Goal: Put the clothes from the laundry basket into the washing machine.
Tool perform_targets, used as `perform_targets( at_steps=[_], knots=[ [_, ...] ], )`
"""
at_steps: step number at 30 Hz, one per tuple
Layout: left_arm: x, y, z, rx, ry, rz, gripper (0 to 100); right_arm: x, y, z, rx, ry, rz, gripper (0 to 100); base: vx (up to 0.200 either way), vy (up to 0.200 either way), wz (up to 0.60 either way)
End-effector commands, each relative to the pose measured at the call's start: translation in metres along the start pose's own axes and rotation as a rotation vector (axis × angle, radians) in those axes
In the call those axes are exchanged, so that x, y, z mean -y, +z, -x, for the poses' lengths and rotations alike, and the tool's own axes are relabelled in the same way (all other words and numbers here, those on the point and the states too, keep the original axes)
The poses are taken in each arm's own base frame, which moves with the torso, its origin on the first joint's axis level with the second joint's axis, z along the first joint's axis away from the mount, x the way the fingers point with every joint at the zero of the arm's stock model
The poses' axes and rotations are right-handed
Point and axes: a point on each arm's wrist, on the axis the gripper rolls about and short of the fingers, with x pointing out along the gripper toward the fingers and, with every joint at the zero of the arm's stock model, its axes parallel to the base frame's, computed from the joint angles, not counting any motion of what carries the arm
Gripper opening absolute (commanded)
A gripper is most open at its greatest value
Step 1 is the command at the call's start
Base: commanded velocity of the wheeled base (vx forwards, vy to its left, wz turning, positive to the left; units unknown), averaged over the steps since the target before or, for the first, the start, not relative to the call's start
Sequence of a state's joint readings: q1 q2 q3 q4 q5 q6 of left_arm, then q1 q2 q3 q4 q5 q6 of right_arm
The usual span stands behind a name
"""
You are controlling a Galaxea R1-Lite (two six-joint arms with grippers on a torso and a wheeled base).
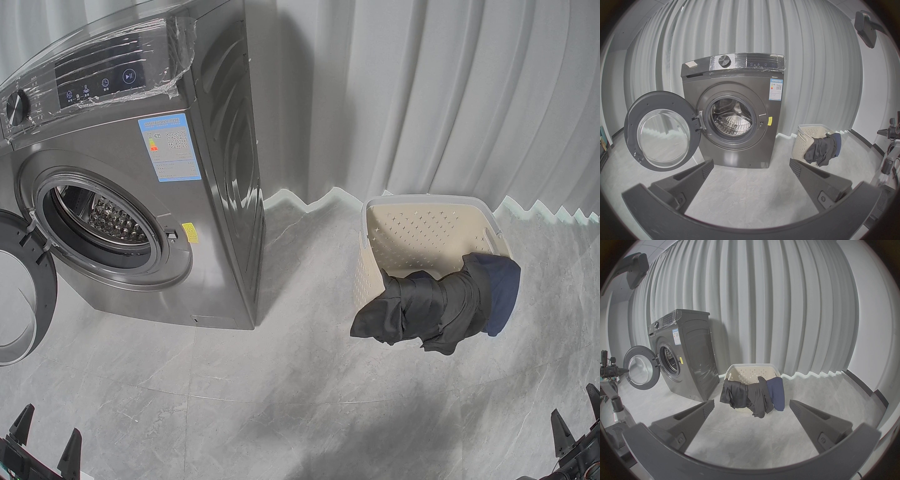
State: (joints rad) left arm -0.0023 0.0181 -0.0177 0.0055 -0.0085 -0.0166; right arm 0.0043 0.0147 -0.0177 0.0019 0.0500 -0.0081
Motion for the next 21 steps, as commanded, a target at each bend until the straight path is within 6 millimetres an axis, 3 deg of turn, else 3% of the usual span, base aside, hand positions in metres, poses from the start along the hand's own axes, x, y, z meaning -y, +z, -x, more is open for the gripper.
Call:
perform_targets(
  at_steps=[1,21],
  knots=[
    [-0.0001,-0.0043,0.0002,0.003,0.000,0.000,100,0.0000,-0.0049,-0.0001,-0.003,0.001,0.001,100,0.000,-0.200,0.00],
    [-0.0001,-0.0048,0.0001,0.001,-0.001,-0.001,100,0.0000,-0.0049,-0.0001,-0.003,0.001,0.001,100,0.000,-0.200,0.00]
  ],
)
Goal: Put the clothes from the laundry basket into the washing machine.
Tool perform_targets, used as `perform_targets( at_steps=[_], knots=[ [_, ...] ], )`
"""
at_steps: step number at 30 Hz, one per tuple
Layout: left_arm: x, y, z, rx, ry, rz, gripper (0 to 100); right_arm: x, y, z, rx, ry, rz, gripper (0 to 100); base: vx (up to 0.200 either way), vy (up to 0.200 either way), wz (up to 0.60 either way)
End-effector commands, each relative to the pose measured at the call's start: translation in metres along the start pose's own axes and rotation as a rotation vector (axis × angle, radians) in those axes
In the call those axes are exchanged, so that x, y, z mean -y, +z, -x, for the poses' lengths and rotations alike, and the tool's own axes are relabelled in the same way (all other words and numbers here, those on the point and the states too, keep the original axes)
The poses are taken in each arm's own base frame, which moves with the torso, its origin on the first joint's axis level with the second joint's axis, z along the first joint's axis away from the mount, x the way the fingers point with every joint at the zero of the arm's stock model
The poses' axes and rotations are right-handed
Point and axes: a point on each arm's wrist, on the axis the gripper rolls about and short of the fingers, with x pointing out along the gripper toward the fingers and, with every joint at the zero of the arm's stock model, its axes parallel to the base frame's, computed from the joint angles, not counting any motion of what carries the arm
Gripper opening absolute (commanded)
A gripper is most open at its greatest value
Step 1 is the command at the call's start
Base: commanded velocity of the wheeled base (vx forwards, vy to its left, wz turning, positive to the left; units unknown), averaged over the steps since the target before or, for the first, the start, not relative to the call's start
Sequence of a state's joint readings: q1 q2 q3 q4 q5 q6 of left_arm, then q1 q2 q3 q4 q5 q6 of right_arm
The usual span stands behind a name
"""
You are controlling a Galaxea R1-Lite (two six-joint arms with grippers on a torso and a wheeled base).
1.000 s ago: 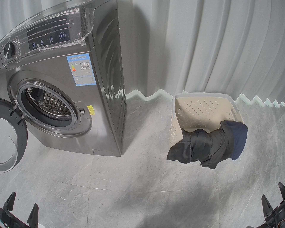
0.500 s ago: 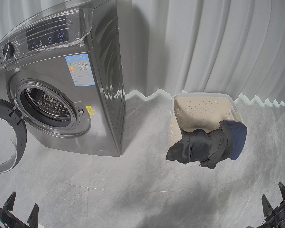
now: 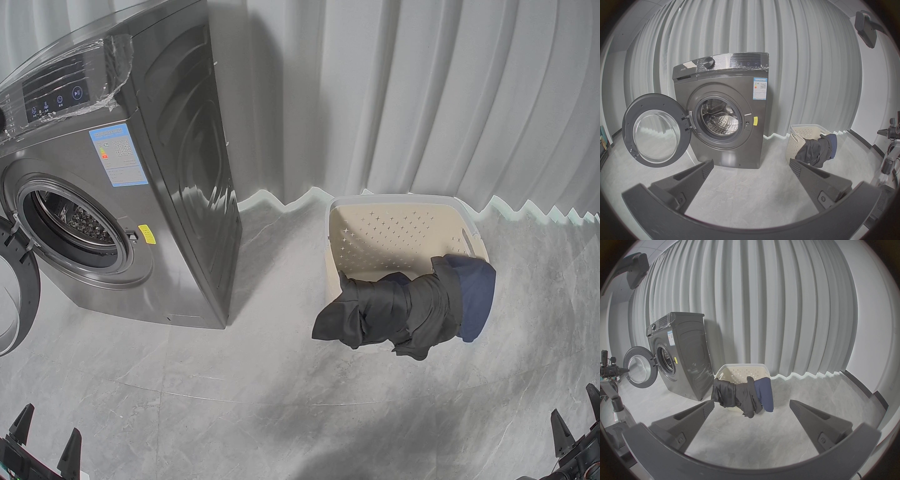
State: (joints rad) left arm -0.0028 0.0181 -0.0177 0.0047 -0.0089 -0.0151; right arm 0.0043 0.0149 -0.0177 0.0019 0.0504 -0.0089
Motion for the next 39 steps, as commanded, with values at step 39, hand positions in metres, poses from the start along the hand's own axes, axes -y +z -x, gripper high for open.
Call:
perform_targets(
  at_steps=[39],
  knots=[
    [-0.0001,-0.0049,0.0002,0.002,-0.001,0.000,100,0.0000,-0.0049,-0.0001,-0.002,0.001,0.000,100,0.015,-0.046,0.00]
  ],
)
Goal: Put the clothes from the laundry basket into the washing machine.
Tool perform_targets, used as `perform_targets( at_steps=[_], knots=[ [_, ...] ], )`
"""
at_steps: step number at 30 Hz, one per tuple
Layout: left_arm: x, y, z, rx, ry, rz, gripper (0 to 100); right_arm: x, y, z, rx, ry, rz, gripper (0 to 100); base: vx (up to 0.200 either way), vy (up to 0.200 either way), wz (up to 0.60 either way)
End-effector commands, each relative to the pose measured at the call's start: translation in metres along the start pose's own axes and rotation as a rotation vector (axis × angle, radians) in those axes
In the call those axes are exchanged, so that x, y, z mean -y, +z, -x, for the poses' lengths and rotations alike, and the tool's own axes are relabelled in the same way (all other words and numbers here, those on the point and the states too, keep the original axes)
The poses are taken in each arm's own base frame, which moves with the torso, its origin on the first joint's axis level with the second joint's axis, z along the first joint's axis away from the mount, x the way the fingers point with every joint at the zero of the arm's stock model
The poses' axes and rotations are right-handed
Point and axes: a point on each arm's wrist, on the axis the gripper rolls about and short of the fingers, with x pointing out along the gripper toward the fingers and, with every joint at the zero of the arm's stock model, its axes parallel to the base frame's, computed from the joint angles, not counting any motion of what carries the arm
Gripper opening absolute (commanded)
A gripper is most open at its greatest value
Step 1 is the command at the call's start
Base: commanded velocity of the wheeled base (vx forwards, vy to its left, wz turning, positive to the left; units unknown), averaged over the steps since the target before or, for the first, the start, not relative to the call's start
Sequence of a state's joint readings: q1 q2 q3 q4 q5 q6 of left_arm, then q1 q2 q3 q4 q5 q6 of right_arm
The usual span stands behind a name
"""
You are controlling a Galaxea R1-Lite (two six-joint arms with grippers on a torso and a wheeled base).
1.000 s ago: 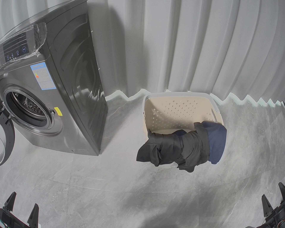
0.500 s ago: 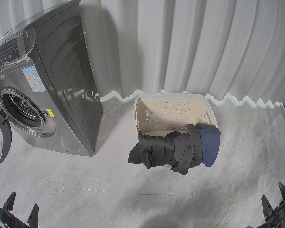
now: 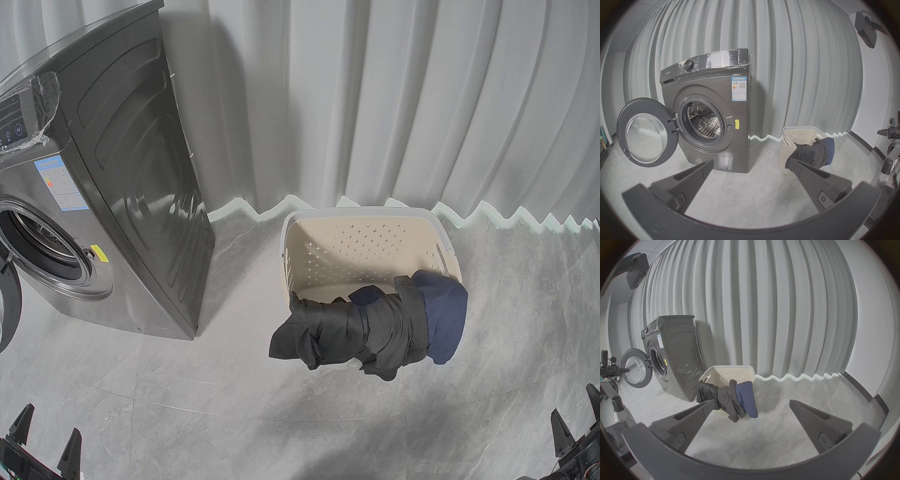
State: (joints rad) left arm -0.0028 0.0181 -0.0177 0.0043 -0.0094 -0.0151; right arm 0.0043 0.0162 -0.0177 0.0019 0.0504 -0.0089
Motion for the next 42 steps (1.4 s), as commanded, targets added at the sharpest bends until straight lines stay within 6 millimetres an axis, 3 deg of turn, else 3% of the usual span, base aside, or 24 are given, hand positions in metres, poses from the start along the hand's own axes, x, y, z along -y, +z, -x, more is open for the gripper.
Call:
perform_targets(
  at_steps=[1,6,26,27,28,29,30,33,38,40,42],
  knots=[
    [0.000,-0.005,0.000,0.002,0.000,0.000,100,0.000,-0.005,0.000,0.000,0.001,0.000,100,0.000,-0.200,0.00],
    [0.000,-0.005,0.000,0.002,0.000,0.000,100,0.000,-0.005,0.000,-0.001,-0.001,0.000,100,0.000,-0.200,0.00],
    [0.000,-0.005,0.000,0.002,0.000,-0.003,100,0.000,-0.004,0.000,0.010,-0.001,0.004,100,0.000,0.000,0.00],
    [0.000,-0.005,0.000,0.000,0.000,-0.003,100,0.000,0.001,0.001,0.037,0.003,0.010,100,0.000,0.000,0.00],
    [0.000,-0.005,0.000,0.002,0.000,-0.003,100,0.000,0.019,0.006,0.114,0.002,0.013,100,0.000,0.000,0.00],
    [0.000,-0.005,0.000,0.002,0.000,-0.003,100,0.000,0.019,0.006,0.114,0.002,0.013,100,0.000,0.000,0.00],
    [0.000,-0.005,0.000,0.002,0.000,-0.003,100,-0.001,0.044,0.011,0.163,-0.001,0.008,100,0.000,0.000,0.00],
    [0.000,-0.005,0.000,0.002,0.000,-0.003,100,0.001,0.062,-0.005,0.042,0.011,0.001,100,0.000,0.000,0.00],
    [0.000,-0.005,0.000,0.002,0.000,-0.003,100,0.002,0.066,-0.046,-0.198,0.031,-0.014,100,0.000,0.000,0.00],
    [0.000,-0.005,0.000,0.002,0.000,-0.003,100,0.002,0.066,-0.051,-0.221,0.033,-0.015,100,0.000,0.000,0.00],
    [0.000,-0.005,0.000,0.002,0.000,-0.003,100,0.004,0.069,-0.090,-0.304,0.032,-0.030,100,0.000,0.000,0.00]
  ],
)
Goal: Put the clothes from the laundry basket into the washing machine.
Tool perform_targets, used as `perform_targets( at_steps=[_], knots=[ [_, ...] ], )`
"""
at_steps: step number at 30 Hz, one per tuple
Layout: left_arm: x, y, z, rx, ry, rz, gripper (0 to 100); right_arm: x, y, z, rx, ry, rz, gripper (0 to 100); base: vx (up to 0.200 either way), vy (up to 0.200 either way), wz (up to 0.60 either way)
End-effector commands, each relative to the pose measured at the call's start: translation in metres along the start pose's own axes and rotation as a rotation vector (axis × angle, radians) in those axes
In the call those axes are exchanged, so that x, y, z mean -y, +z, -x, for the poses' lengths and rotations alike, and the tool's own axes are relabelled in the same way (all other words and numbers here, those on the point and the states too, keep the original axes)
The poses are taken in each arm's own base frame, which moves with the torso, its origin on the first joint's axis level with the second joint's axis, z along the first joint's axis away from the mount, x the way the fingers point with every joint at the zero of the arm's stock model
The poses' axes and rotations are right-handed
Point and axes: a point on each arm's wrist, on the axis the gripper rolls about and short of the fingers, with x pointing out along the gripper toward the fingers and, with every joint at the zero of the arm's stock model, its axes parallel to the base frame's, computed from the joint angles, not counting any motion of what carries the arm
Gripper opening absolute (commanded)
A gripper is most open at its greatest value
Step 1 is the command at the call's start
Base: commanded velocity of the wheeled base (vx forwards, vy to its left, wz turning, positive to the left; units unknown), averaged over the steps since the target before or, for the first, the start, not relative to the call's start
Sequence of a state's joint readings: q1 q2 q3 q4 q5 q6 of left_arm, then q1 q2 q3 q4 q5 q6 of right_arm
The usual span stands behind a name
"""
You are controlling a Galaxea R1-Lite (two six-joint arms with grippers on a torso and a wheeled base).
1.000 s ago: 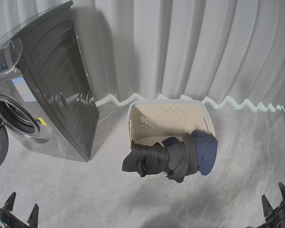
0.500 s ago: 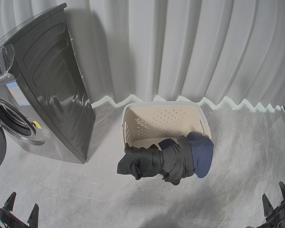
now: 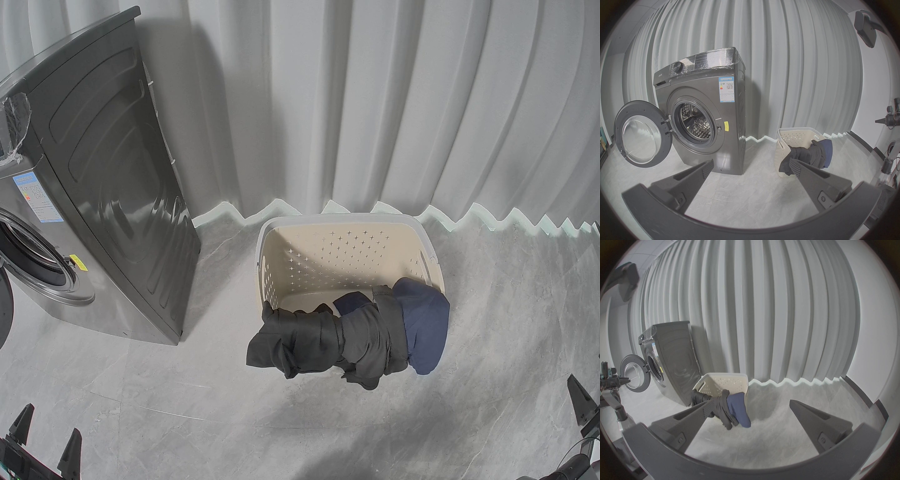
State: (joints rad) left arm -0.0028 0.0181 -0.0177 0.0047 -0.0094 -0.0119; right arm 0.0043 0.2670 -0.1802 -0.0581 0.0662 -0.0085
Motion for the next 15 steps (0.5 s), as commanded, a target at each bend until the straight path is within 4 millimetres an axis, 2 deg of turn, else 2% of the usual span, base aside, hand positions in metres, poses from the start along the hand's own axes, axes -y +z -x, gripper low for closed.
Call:
perform_targets(
  at_steps=[1,2,8,15],
  knots=[
    [0.000,-0.005,0.000,0.002,0.000,0.000,100,0.005,0.016,-0.074,-0.277,0.016,-0.031,100,0.000,0.000,0.00],
    [0.000,-0.005,0.000,0.002,0.000,0.000,100,0.006,0.017,-0.093,-0.296,0.011,-0.069,100,0.000,0.000,0.00],
    [0.000,-0.005,0.000,0.002,0.000,0.000,100,0.008,0.000,-0.132,-0.439,-0.003,-0.149,100,0.000,0.000,0.00],
    [0.000,-0.005,0.000,0.002,0.000,0.000,100,0.003,-0.012,-0.147,-0.520,0.054,-0.151,100,0.000,0.000,0.00]
  ],
)
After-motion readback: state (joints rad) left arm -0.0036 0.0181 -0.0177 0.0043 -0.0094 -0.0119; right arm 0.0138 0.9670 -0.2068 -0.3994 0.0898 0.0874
